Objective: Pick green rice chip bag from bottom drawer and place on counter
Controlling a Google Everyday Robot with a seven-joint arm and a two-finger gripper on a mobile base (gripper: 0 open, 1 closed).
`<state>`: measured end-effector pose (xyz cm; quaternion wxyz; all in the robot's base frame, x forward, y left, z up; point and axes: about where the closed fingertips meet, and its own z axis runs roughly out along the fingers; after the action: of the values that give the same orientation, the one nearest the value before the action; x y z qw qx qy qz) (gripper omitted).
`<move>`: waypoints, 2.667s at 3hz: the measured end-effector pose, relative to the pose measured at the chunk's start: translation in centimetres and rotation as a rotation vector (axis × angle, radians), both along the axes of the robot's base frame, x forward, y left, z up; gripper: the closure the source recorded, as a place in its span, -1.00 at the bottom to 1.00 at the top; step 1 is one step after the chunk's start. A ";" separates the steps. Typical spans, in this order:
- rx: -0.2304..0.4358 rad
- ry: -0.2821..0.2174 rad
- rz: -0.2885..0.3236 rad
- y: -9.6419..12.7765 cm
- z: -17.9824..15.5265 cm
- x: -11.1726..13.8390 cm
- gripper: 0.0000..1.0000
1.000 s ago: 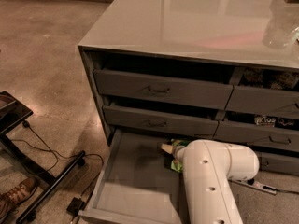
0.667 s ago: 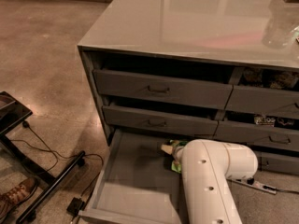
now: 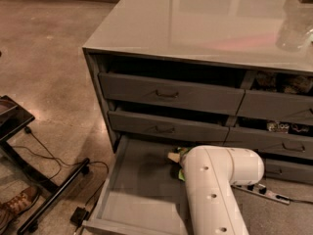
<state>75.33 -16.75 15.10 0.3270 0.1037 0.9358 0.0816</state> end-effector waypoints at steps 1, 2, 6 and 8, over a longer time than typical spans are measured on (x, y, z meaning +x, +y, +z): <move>-0.005 0.017 0.000 0.3 -0.6 -0.3 -1.00; -0.005 0.017 0.000 0.3 -0.6 -0.3 -0.60; -0.005 0.017 0.000 0.3 -0.5 -0.3 1.00; -0.005 0.017 0.000 0.3 0.6 -0.3 1.00</move>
Offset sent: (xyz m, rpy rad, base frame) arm -0.0027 0.0026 -0.0069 -0.0049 0.0168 0.0003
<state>75.07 -16.48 15.71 0.3194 0.1034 0.9387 0.0786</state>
